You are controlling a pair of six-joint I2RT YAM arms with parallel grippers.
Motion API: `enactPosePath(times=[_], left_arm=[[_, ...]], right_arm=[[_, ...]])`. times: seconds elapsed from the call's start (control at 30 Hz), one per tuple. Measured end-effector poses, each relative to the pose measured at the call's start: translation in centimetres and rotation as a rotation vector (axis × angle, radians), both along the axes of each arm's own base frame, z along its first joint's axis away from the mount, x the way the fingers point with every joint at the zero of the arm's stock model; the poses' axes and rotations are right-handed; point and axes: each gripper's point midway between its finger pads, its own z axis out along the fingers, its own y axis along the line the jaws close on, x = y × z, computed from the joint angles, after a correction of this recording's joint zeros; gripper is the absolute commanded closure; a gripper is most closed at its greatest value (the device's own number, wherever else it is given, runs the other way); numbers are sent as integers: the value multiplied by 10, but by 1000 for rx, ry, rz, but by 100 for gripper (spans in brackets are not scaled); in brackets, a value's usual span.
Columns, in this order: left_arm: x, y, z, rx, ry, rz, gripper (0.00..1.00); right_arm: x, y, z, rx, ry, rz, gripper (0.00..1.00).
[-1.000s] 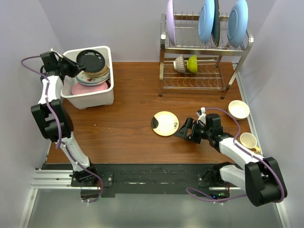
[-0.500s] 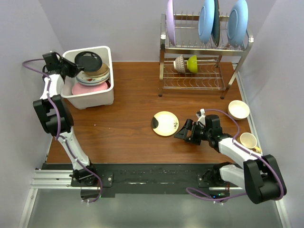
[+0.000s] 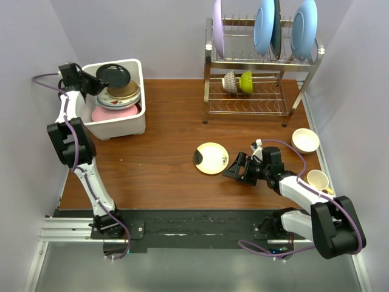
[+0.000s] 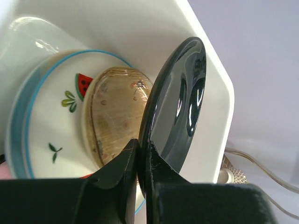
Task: Place the plates into the plastic bin on the countertop
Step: Place the plate in the plastic bin.
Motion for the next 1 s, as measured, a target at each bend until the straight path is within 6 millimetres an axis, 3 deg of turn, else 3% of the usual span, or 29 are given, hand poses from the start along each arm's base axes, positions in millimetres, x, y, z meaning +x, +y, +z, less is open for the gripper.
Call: enactPosePath(times=[0.27, 0.43, 0.7, 0.87, 1.0], left_arm=[[7, -24, -1, 3, 20, -36, 74], [7, -29, -12, 5, 55, -40, 63], [1, -28, -32, 12, 118, -52, 25], [-1, -33, -25, 22, 95, -89, 21], [-16, -40, -17, 31, 93, -122, 19]], right_arm=[[0, 0, 0, 0, -1, 0, 1], [0, 0, 0, 0, -1, 0, 1], [-1, 0, -1, 0, 3, 0, 1], [-1, 0, -1, 2, 6, -3, 1], [-1, 0, 0, 4, 9, -7, 1]])
